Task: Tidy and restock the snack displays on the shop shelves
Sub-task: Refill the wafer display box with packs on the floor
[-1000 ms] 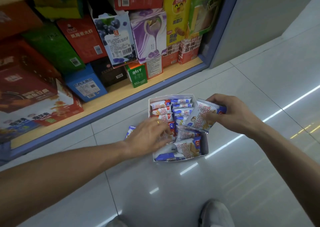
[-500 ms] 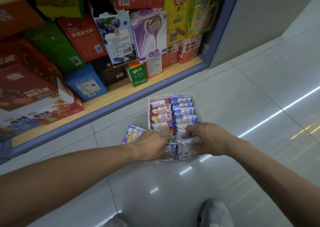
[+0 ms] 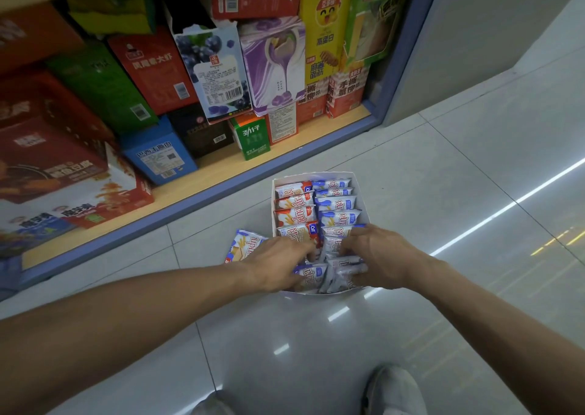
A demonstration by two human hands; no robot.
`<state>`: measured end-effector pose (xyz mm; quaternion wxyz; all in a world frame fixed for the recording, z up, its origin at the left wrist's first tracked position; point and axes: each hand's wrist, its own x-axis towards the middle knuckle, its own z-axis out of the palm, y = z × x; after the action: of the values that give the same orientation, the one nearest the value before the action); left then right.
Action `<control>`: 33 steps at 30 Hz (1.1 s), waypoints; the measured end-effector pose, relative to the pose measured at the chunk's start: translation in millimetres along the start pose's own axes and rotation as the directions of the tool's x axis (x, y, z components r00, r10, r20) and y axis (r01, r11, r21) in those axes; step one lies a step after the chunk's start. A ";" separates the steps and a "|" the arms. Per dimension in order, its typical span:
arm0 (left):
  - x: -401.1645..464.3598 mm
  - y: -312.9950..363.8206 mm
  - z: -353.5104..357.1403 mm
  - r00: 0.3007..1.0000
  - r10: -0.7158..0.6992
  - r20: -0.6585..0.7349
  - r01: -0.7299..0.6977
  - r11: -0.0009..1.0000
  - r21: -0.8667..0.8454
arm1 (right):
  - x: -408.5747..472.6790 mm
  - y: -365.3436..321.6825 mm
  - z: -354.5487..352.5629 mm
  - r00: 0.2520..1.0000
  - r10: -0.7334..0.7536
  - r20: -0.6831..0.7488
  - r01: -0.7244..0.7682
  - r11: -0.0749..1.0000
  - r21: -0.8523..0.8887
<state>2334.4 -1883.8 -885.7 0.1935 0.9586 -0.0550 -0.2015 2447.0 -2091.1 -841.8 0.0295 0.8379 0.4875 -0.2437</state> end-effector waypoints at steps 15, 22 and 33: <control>-44.0 -5.0 -18.2 0.934 -0.120 -0.335 0.007 0.947 -0.321 | 11.6 -16.7 -4.7 1.000 0.006 -0.011 -0.007 0.999 -0.048; -38.9 8.8 -42.4 0.813 -0.262 -0.520 0.010 0.899 -0.438 | 15.4 -39.3 9.6 0.999 0.007 -0.048 -0.014 0.990 -0.137; -17.9 27.5 -53.4 0.855 -0.205 -0.476 -0.118 0.818 -0.563 | 6.0 11.3 -38.3 0.966 0.159 -0.205 0.001 0.787 0.616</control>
<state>2339.0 -1887.1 -823.2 0.4755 0.8741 0.0850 0.0514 2473.3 -2081.2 -812.9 -0.2934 0.8455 0.3466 -0.2809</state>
